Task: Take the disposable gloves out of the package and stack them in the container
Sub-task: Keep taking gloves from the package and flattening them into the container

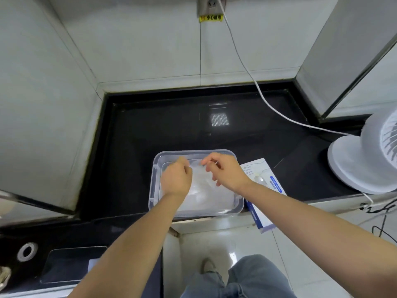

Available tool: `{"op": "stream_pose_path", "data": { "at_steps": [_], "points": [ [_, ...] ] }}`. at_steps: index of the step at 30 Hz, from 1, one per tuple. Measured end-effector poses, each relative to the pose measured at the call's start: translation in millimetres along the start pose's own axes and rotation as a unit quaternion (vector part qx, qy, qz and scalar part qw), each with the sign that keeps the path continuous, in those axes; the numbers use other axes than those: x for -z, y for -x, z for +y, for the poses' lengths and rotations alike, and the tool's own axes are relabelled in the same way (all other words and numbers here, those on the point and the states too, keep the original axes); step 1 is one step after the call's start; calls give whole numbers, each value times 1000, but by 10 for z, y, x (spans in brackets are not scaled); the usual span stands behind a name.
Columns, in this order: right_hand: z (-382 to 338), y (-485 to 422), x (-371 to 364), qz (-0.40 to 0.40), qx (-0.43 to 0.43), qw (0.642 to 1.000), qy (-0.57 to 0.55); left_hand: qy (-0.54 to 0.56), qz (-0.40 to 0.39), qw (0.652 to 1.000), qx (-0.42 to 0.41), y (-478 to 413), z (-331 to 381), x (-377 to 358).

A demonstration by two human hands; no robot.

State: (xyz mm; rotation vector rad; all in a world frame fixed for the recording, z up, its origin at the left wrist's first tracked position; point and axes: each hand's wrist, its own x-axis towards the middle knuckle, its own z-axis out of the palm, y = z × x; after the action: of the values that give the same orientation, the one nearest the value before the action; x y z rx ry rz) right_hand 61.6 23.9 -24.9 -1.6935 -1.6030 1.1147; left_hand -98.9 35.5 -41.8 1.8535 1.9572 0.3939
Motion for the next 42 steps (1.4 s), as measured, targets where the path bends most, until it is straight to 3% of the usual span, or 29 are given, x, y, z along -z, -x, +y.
{"op": "stream_pose_path", "data": {
  "at_steps": [3, 7, 9, 11, 15, 23, 27, 30, 34, 38, 42],
  "points": [
    [71, 60, 292, 79, 33, 995, 43, 19, 22, 999, -22, 21, 214, 59],
    [441, 201, 617, 155, -39, 972, 170, 67, 17, 995, -69, 190, 558, 5],
    [648, 317, 725, 138, -67, 956, 249, 77, 14, 991, -106, 282, 720, -39],
    [877, 429, 789, 73, -110, 938, 320, 77, 12, 987, -141, 379, 884, -87],
    [1191, 533, 754, -47, -153, 916, 367, 101, -14, 982, -161, 535, 1116, -212],
    [1168, 630, 768, -13, -70, 907, 414, 80, -105, 973, -191, 827, 1477, -561],
    [1231, 655, 811, -10, -61, 935, 350, 9, -196, 974, -111, 887, 1564, -775],
    [1313, 621, 888, -5, -53, 972, 229, -30, -267, 962, -48, 932, 1553, -933],
    [1263, 620, 1040, -27, -53, 997, 40, -50, -256, 965, -12, 927, 1502, -1048],
    [1220, 646, 1242, -3, -88, 984, -154, -22, -228, 973, 22, 872, 1535, -1065],
    [1194, 617, 1362, 58, -111, 956, -267, -46, -210, 976, 35, 868, 1586, -1145]
  ]
}}
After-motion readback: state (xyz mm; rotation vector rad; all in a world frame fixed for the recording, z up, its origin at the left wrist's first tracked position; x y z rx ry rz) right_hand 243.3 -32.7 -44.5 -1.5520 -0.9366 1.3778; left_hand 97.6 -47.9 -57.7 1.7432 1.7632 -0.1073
